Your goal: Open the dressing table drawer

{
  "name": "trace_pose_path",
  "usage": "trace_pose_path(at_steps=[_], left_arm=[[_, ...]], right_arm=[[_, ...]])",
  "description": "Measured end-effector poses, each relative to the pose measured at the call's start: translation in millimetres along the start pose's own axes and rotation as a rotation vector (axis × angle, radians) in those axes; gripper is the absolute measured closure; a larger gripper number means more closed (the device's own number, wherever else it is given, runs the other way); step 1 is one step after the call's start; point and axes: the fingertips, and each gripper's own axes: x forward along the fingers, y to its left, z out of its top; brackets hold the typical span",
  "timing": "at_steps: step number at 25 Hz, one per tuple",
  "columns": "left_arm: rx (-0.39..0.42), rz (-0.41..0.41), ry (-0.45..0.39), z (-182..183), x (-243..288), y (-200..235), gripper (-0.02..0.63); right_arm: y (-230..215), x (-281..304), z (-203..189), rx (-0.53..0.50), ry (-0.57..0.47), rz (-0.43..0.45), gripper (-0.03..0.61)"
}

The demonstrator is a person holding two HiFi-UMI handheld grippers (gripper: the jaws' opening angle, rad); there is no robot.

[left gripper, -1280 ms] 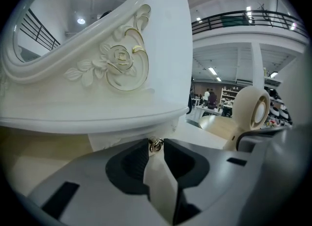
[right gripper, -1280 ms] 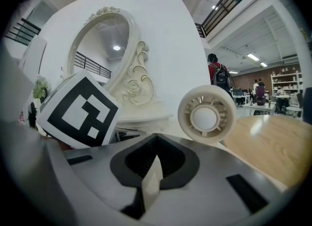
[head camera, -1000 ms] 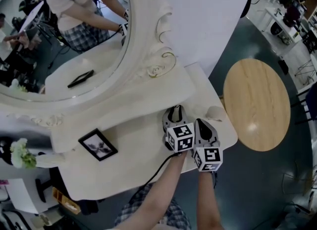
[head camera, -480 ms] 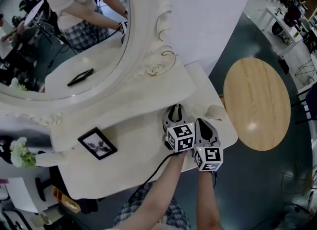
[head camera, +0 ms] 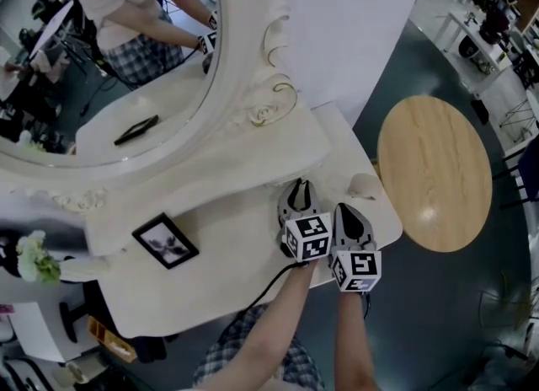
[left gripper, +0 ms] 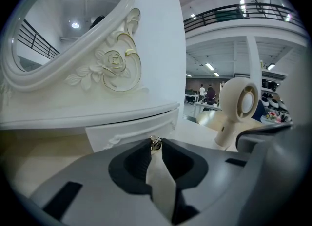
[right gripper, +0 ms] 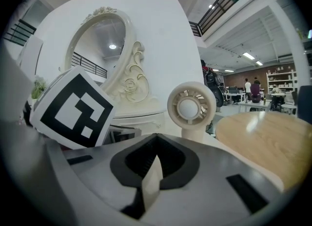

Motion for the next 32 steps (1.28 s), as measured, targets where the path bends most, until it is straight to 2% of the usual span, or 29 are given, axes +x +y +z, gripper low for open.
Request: trace_pose_path(at_steps=[32], left_arm=[[0.027,-0.008,0.005,-10,-15,-13,0.528]], right_arm=[[-21,-30,-11,0.034,-0.005,-0.030,0.563]])
